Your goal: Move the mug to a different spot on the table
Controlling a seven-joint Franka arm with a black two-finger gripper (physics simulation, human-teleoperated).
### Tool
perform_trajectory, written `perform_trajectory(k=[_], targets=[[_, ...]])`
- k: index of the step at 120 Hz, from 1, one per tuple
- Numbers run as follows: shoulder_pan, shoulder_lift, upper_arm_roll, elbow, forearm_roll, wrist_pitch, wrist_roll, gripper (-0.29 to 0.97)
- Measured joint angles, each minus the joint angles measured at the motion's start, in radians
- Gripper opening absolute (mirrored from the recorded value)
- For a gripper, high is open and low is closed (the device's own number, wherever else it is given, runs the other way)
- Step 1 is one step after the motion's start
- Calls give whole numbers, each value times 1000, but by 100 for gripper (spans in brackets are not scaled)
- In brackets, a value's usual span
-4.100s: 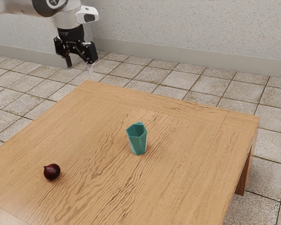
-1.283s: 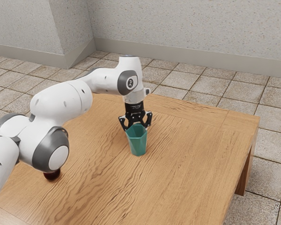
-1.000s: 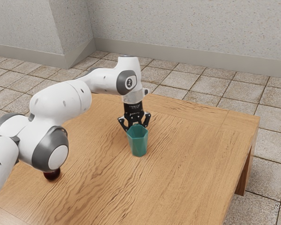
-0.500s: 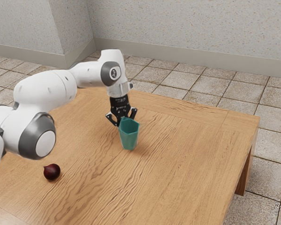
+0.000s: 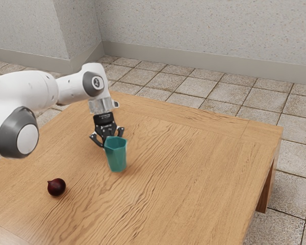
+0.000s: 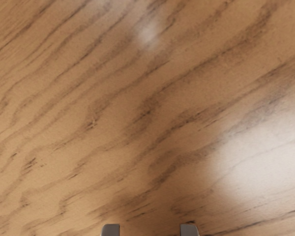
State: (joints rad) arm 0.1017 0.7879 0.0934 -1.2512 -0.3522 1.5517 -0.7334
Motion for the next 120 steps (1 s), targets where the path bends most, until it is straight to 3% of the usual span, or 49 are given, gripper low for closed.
perform_trajectory(k=[85, 120], targets=[[32, 55, -22, -16, 1, 98, 145, -7], [37, 39, -27, -18, -7, 119, 169, 44]])
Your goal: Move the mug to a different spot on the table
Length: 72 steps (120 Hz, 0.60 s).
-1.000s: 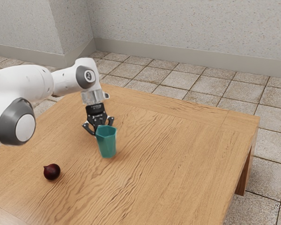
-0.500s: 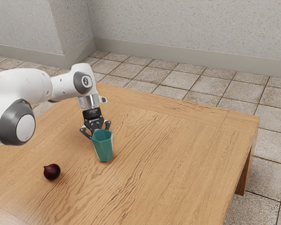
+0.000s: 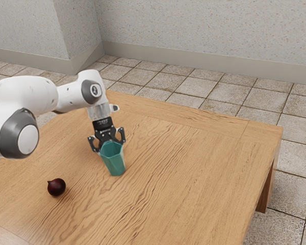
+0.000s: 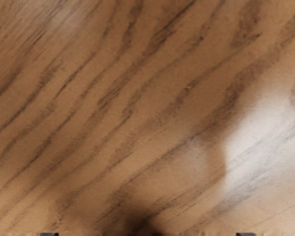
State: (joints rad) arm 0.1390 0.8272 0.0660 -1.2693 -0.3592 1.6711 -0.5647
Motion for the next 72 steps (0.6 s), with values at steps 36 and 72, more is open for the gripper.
perform_trajectory(k=[36, 72], targets=[[-28, -421, 8, -132, 139, -30, -3, 62], [-111, -579, -6, -199, 304, -2, 170, 67]])
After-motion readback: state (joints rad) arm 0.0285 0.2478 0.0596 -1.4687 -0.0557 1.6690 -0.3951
